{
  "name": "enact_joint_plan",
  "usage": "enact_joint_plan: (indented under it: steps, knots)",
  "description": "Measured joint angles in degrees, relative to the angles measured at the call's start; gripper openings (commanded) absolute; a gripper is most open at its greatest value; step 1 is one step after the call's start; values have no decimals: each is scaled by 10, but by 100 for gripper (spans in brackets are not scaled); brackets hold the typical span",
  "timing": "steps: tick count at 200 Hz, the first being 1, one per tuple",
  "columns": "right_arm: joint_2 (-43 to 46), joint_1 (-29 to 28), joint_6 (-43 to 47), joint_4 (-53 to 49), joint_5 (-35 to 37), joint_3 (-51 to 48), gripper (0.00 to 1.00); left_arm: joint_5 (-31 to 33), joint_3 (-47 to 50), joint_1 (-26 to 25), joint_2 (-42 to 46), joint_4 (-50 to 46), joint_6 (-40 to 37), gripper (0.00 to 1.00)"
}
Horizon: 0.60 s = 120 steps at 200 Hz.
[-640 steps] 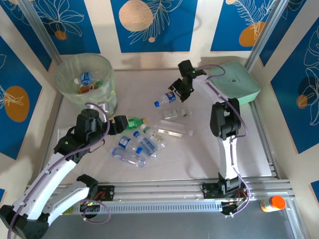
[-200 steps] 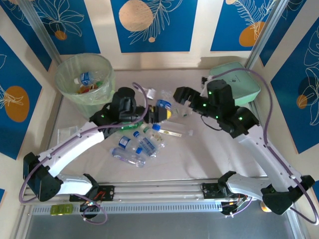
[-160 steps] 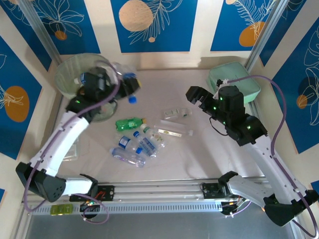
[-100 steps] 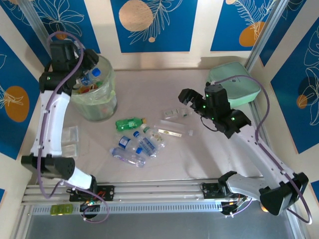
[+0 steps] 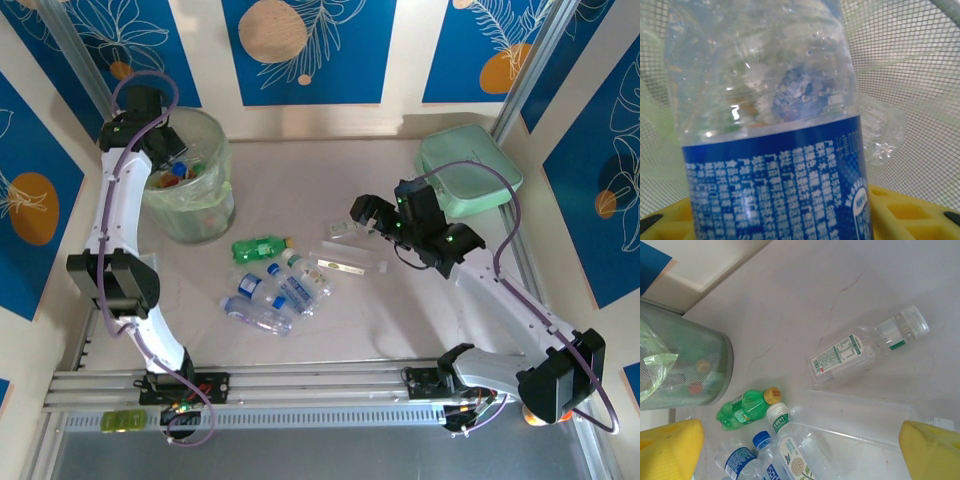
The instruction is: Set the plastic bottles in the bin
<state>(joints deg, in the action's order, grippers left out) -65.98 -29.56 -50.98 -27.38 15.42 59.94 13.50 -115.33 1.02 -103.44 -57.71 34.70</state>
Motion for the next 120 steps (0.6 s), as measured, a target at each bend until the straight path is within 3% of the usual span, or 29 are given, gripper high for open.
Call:
enact_joint_plan:
  steps: [68, 103, 120]
  knots:
    - [-17, 0, 6, 12, -17, 0, 100, 28, 2, 16, -15, -9, -37, 68]
    - [-17, -2, 7, 13, -21, 0, 100, 0, 2, 39, -25, -20, -32, 85]
    - [-17, -8, 9, 13, -21, 0, 99, -13, -3, 44, -25, -20, -29, 88]
